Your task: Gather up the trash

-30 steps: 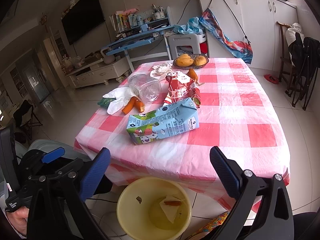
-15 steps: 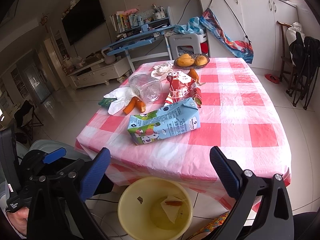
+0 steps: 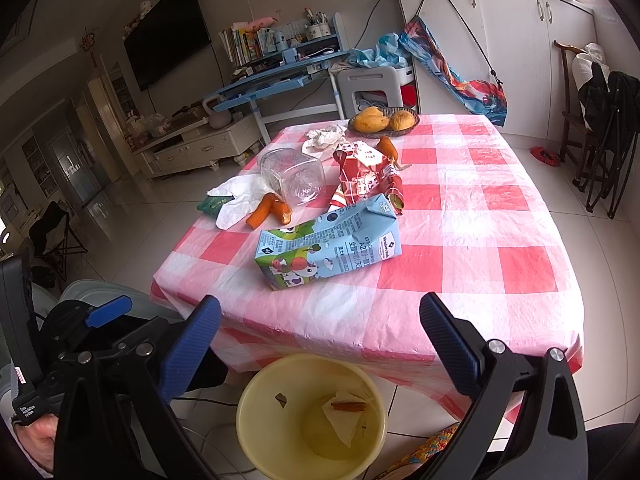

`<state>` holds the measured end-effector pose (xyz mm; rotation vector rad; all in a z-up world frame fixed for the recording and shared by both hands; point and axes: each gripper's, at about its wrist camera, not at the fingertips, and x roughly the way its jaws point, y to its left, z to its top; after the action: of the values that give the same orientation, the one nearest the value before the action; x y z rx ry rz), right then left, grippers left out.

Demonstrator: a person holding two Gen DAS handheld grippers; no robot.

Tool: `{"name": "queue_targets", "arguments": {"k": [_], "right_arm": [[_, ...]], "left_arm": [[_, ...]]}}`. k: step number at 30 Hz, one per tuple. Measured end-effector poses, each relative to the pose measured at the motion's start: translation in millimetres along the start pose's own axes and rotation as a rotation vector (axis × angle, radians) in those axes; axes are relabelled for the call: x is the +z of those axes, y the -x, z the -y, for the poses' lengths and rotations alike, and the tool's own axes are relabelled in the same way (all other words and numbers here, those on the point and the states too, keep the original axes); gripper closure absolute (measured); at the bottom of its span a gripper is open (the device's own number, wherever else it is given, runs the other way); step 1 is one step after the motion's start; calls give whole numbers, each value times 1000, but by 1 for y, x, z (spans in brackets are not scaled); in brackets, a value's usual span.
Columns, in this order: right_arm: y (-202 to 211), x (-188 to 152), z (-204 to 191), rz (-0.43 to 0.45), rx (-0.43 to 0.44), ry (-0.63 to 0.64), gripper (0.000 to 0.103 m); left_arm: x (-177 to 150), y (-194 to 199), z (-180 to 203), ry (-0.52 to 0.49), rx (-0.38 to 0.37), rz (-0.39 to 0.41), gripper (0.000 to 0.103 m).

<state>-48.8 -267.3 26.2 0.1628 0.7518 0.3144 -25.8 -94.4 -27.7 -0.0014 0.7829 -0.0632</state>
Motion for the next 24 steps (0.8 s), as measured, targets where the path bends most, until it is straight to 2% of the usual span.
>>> {"name": "queue_targets", "arguments": {"k": [24], "right_arm": [[0,0,-1,1,3,1,8]], "left_arm": [[1,-1,-6,22,7,5,25]]}}
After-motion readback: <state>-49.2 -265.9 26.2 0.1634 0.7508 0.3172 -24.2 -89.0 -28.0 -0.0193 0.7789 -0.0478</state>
